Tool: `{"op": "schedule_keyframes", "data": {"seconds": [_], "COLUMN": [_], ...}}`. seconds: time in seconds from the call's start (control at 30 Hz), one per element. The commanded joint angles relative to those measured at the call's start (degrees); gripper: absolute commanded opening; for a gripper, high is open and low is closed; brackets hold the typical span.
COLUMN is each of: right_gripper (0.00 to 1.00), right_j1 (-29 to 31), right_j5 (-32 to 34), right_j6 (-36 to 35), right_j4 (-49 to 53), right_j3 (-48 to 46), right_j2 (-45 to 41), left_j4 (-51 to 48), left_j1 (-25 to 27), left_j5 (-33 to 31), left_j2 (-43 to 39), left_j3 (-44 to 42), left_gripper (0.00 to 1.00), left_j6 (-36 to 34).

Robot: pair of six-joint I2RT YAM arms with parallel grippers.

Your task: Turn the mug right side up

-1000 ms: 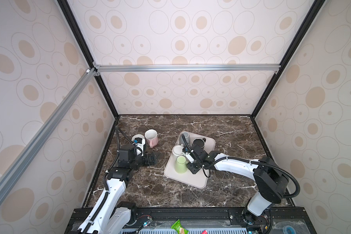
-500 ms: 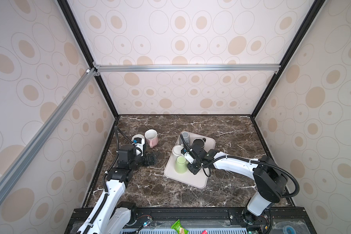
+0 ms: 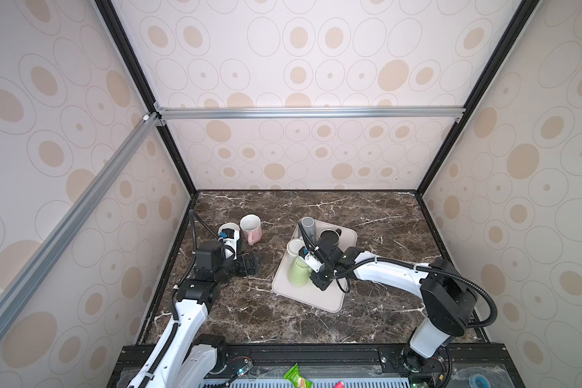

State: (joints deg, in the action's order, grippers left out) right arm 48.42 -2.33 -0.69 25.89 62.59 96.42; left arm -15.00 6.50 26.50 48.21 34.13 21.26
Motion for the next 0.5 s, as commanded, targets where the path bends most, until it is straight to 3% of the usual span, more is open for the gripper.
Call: {"op": "schedule_keyframes", "data": {"seconds": [0.0,0.27,0.47], "right_gripper": [0.08,0.06,0.06], "right_j1": [0.23,0.11,0.11], "right_j5": [2.46,5.96,13.95], "right_j6": [0.81,4.61,10.00], "right_j4": [1.88,0.70,3.74], "right_j3": [1.07,-4.53,-6.38], "right_j2": [-1.57,-6.39,-9.18], "left_j4": [0.60,0.76,0.94], "left_j1": [0.27,0.27,0.27], "left_j5": [-0.91,-0.75,-0.51], "left_j2": [-0.84,-1.20,-1.42], "left_j3": [0.07,0.00,-0.03], "left_gripper": [0.98,0.98,0.98], "left_j6": [0.19,0.28,0.36]}}
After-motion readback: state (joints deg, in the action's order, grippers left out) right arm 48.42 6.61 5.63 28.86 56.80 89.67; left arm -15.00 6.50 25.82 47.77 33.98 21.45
